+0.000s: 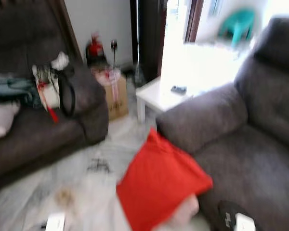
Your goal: Move the pillow to the sofa from floor
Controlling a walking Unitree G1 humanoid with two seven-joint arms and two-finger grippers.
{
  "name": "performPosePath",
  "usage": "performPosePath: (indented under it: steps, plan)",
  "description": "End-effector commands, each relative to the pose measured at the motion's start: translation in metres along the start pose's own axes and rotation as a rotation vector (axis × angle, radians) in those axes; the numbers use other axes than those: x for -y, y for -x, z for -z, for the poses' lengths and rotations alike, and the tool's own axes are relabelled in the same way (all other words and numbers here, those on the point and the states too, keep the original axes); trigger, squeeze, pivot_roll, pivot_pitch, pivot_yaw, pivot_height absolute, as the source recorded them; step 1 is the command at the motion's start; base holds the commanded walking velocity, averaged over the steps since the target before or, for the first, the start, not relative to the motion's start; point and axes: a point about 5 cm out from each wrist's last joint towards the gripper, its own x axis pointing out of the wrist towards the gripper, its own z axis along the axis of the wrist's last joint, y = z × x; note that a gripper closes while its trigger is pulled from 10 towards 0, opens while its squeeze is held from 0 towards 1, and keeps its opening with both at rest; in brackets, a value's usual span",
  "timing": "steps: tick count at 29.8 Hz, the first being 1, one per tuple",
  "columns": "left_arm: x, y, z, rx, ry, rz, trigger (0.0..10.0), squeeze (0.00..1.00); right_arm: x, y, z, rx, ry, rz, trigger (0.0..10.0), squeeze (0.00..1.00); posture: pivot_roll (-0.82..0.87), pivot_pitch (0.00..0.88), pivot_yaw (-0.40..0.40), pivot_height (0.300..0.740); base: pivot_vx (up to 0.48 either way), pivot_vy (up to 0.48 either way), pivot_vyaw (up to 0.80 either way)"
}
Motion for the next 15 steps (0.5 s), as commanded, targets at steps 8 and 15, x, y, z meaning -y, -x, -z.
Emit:
performPosePath:
  steps: [8, 15]
  plan:
    - [-0.001, -0.001, -0.004, -0.019, 0.001, -0.01, 10.0, 0.0, -0.005, 0.0, 0.004, -0.021, -0.002, -0.018, 10.0, 0.0, 0.07, 0.051, -0.014, 0.74, 0.038, 0.0, -0.5]
    - [-0.001, 0.0, 0.004, -0.032, -0.001, -0.007, 10.0, 0.0, -0.003, 0.0, 0.005, -0.027, 0.004, -0.014, 10.0, 0.0, 0.07, 0.052, -0.014, 0.74, 0.0, 0.0, -0.79]
